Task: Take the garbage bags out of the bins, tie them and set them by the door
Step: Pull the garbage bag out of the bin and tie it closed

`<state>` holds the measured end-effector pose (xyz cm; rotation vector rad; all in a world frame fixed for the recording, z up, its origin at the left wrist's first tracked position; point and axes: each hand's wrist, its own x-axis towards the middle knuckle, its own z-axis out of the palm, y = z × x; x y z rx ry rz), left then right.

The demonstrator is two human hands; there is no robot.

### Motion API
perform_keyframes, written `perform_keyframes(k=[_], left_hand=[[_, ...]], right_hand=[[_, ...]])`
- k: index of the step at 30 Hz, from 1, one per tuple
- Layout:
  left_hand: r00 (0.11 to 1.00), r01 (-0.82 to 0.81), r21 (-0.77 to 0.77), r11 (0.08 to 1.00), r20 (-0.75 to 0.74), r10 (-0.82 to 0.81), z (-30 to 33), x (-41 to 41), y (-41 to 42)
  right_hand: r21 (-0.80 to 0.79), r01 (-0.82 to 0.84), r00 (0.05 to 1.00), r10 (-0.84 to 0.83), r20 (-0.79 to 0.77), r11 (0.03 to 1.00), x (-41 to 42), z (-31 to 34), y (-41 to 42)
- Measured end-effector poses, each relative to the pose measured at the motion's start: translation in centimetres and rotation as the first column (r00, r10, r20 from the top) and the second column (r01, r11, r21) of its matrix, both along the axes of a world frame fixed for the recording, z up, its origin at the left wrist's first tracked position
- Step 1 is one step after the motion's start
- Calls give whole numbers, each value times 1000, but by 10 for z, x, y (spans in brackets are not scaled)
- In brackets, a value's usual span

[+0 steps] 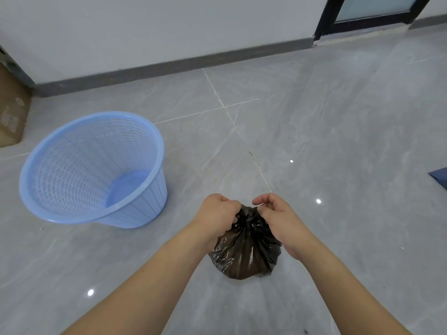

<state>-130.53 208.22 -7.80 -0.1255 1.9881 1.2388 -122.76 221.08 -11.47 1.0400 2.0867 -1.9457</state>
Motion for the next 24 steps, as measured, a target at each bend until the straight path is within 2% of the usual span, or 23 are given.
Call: perform_keyframes(k=[2, 6, 8, 12, 14, 17, 21, 24], left_hand=[[998, 68, -36, 997, 17, -67, 2, -1, -4], [975, 210, -113, 971, -47, -216, -2, 3, -10], [986, 158, -64, 985, -41, -161, -1, 3, -10], [997, 5, 69, 998, 80, -11, 4, 1, -8], [992, -46, 86, 995, 124, 35, 4, 1, -8], [989, -26, 61, 998, 146, 16, 3, -1, -10], [994, 112, -60, 992, 11, -111, -6, -6, -22], [984, 142, -196, 970, -77, -160, -19, -10, -38]], right_hand=[[0, -1, 1000, 1, -1, 1000, 0, 0, 0], [16, 17, 1000, -17, -3, 1000, 1, 1, 3], [1, 18, 1000, -18, -20, 1000, 1, 1, 3], [41, 11, 1000, -10, -26, 999, 0, 2, 2], [58, 22, 999, -21, -28, 998, -1, 2, 2], [122, 24, 999, -20, -34, 992, -2, 2, 2], [337, 42, 999, -35, -27, 941, 1, -1, 8], [414, 28, 999, -41, 22, 910, 8, -9, 9]])
